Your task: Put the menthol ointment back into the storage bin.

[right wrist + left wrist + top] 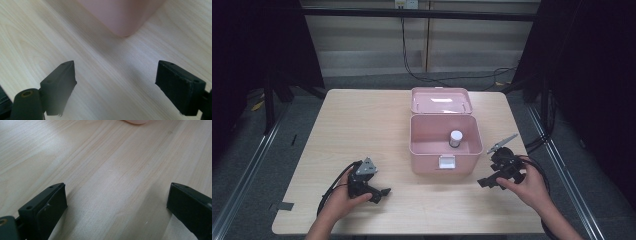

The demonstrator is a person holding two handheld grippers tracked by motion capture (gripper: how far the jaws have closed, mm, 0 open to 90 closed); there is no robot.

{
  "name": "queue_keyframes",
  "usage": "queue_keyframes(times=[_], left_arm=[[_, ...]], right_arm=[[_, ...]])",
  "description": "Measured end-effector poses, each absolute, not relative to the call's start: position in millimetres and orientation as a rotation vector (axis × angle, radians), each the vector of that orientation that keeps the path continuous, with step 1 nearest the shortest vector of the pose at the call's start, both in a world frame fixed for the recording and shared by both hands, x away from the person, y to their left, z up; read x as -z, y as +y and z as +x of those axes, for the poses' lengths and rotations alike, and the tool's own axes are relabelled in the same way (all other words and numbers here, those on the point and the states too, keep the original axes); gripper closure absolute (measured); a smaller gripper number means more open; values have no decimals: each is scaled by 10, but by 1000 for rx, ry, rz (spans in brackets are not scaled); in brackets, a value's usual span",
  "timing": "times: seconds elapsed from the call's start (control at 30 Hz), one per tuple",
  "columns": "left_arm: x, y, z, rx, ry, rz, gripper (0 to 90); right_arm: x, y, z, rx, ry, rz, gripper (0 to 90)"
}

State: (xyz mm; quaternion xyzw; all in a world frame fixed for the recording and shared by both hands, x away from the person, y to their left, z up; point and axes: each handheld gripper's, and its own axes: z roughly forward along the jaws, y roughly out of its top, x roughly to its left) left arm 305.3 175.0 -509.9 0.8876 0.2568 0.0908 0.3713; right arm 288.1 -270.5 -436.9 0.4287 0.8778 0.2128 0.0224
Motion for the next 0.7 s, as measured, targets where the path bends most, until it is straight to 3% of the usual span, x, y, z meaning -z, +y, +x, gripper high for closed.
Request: queue_keyframes(times=[0.37, 0.7], left_arm=[[5099, 1750, 3053, -233, 659, 2276, 21], [5100, 1749, 3054, -234, 657, 2275, 21]], right_arm=[[4757, -2752, 2823, -671, 2699, 1350, 155], [4854, -2770, 2727, -684, 2673, 1236, 131]])
